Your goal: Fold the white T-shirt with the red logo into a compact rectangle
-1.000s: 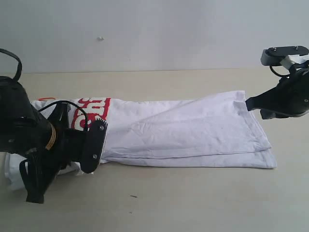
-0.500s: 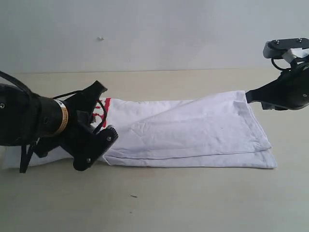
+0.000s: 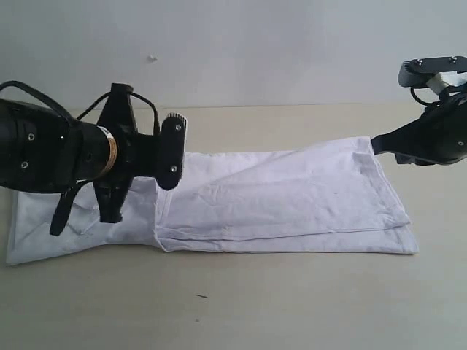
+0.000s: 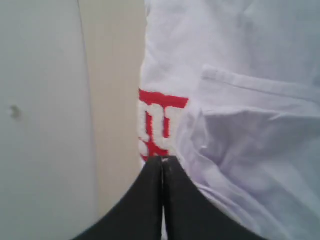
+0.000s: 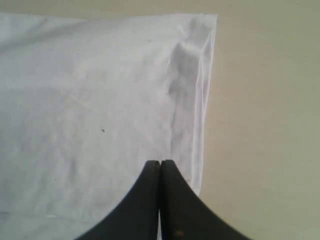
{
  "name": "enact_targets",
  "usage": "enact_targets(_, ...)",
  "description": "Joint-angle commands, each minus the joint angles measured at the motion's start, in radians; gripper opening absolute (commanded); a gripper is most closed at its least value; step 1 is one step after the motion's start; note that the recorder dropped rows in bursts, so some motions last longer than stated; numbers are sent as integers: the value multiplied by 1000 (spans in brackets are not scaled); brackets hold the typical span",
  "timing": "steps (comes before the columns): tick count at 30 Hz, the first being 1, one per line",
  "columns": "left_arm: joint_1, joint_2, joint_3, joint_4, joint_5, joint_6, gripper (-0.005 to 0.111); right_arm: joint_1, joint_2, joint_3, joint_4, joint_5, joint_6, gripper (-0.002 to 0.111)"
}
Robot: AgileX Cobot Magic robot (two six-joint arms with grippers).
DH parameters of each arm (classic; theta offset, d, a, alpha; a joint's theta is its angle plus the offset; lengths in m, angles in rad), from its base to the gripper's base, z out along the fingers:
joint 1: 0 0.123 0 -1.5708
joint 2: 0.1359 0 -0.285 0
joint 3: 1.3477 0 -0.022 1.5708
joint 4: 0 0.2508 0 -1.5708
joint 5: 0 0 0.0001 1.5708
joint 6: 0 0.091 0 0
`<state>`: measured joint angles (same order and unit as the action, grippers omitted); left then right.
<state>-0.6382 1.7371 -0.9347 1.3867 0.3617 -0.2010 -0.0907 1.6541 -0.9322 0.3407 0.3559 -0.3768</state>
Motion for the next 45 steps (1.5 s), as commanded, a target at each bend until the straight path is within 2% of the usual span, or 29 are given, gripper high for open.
enact_targets(1, 53, 1, -41, -455, 22, -55, 0, -2, -11, 2, -1, -4, -7, 0)
enact_targets(2, 76, 1, -64, -583, 36, -21, 0, -2, -11, 2, -1, 0, -7, 0)
enact_targets(4, 170, 5, -157, -1129, 171, 291, 0, -2, -11, 2, -1, 15, -4, 0)
enact_targets(6, 236, 20, -184, -1428, 233, 573, 1, -2, -11, 2, 8, 15, -4, 0)
enact_targets(7, 249, 27, -184, -1447, 237, 603, 4, -2, -11, 2, 8, 15, -4, 0)
enact_targets(9, 255, 57, -182, -1427, 229, 615, 28, -2, -11, 2, 8, 15, -4, 0)
enact_targets(10, 255, 86, -182, -1427, 212, 615, 48, -2, -11, 2, 10, 13, -4, 0)
enact_targets(11, 255, 101, -182, -1427, 200, 613, 56, -2, -11, 2, 10, 11, -6, 0)
enact_targets(12, 255, 130, -182, -1427, 171, 604, 59, -2, -11, 2, 10, 8, -6, 0)
enact_targets(17, 275, 204, -182, -1315, 88, 495, 59, -2, -11, 2, 10, 5, -8, 0)
enact_targets(21, 279, 216, -182, -1168, 89, 444, 46, -2, -11, 2, 10, -6, -21, 0)
enact_targets(27, 279, 228, -182, -1154, 74, 442, 38, -2, -11, 2, 10, -6, -21, 0)
enact_targets(30, 279, 239, -182, -1151, 81, 465, 26, -2, -11, 2, 10, -6, -21, 0)
enact_targets(34, 279, 230, -182, -1041, 81, 462, 0, -2, -11, 2, 10, -6, -21, 0)
enact_targets(42, 277, 211, -234, -842, 58, 454, 1, -2, -11, 2, 16, -11, -21, 0)
enact_targets(45, 277, 211, -240, -711, 17, 454, 12, -2, -11, 2, 19, -11, -21, 0)
